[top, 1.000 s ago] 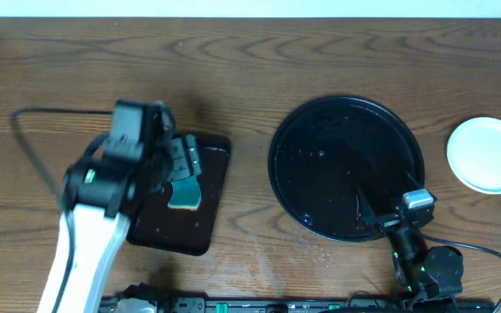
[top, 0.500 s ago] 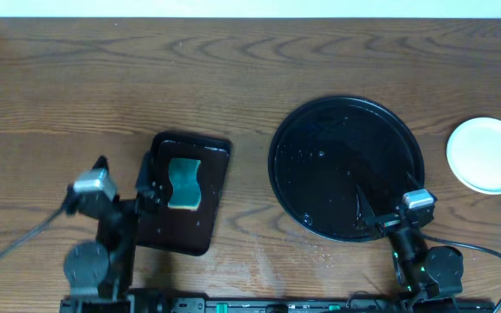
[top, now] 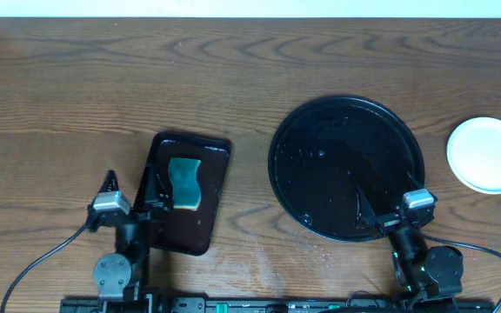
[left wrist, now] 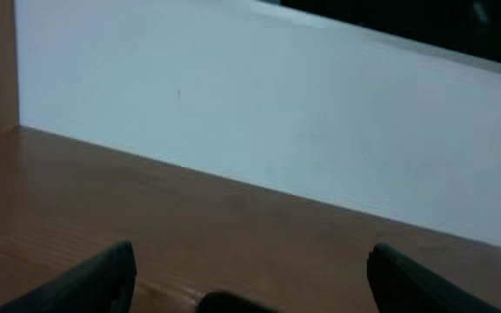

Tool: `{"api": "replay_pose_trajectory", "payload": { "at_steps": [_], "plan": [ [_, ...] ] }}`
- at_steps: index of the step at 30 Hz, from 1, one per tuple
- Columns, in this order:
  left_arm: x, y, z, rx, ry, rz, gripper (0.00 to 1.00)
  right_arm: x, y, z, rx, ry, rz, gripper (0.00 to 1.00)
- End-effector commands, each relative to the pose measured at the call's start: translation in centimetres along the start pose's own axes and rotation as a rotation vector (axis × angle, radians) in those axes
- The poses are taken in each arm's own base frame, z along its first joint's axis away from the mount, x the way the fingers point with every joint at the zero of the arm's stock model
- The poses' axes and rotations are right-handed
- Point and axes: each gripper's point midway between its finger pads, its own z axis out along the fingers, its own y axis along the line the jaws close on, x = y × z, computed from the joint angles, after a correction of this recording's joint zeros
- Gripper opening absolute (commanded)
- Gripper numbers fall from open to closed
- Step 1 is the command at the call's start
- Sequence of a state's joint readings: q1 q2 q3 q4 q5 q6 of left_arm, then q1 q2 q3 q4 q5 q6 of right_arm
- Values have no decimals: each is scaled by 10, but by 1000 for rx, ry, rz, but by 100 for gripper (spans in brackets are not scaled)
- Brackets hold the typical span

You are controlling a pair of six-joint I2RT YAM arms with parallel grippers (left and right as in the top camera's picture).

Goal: Clean dirty plates on tray and stack at the side

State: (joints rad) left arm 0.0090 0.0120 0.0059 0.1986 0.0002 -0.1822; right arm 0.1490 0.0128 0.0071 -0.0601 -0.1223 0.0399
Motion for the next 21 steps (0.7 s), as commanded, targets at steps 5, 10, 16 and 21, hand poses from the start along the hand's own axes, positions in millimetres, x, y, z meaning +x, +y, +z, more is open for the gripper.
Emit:
{"api": "replay_pose_trajectory", "payload": {
  "at_steps": [5,10,16,21],
  "plan": [
    [27,13,-2,-64,106,25,85,1,-2,0,8,2,-11,99],
    [60,22,-9,-97,243,37,85,1,-2,0,8,2,-11,99],
    [60,21,-9,-94,244,37,85,1,-2,0,8,2,-11,99],
    [60,21,-9,-94,244,37,85,1,-2,0,8,2,-11,99]
  ]
}}
